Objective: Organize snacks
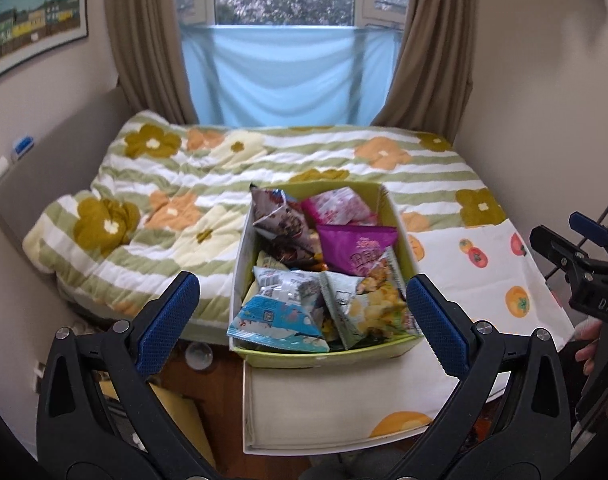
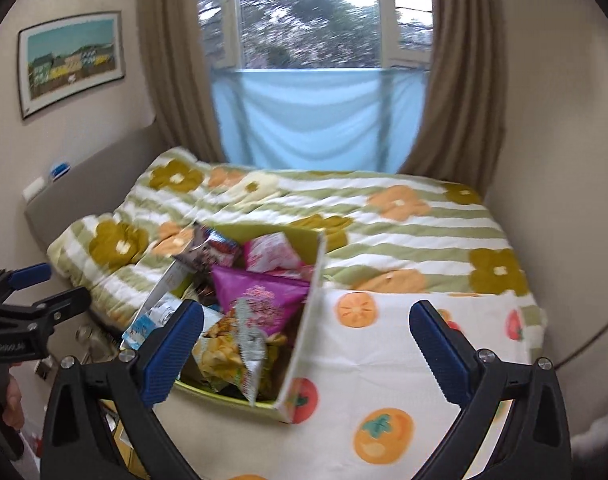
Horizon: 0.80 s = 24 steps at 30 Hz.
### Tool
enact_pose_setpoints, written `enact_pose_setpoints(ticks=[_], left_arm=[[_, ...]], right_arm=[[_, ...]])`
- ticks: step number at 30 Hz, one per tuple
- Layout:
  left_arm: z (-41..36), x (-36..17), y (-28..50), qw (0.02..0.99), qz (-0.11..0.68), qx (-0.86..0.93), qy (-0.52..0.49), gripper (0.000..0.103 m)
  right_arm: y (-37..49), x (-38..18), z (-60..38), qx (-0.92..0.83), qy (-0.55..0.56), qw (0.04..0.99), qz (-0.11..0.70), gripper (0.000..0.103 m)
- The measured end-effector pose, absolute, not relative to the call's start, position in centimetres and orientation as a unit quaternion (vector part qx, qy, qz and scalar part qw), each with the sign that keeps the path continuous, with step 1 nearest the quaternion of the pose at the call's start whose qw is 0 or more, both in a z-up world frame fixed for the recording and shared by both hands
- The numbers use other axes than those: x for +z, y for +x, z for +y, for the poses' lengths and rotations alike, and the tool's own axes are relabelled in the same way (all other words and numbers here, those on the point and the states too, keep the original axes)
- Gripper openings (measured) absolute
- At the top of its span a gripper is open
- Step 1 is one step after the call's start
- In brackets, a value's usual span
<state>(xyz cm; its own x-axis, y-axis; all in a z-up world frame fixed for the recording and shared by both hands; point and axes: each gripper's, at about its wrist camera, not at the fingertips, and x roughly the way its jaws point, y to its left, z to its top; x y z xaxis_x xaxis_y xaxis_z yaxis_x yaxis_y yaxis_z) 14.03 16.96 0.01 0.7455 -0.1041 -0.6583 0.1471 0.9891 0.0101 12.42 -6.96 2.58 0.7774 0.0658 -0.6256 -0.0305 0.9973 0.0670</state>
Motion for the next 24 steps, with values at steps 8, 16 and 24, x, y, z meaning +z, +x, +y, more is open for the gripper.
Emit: enact_pose_setpoints(ticks=[8,16,24], left_arm=[[14.2,1.8,8.3,0.945,0.32,-0.065,0.035,0.102],[11.6,1.8,3.9,0.951,0.304,-0.059,0.018,0.102],[9.6,1.8,2.1,0.955,0.29,-0.057,0.016,0.102]], right_arm=[[7.1,4.9,-9.9,-0.031,0.031,0.948,0.317,0.102],[2.5,4.9,-12.0,-0.049,0.018,0.953,0.299,0.102],[0.7,4.4,-13.7,-0.053,0.024,0.952,0.301,0.102]])
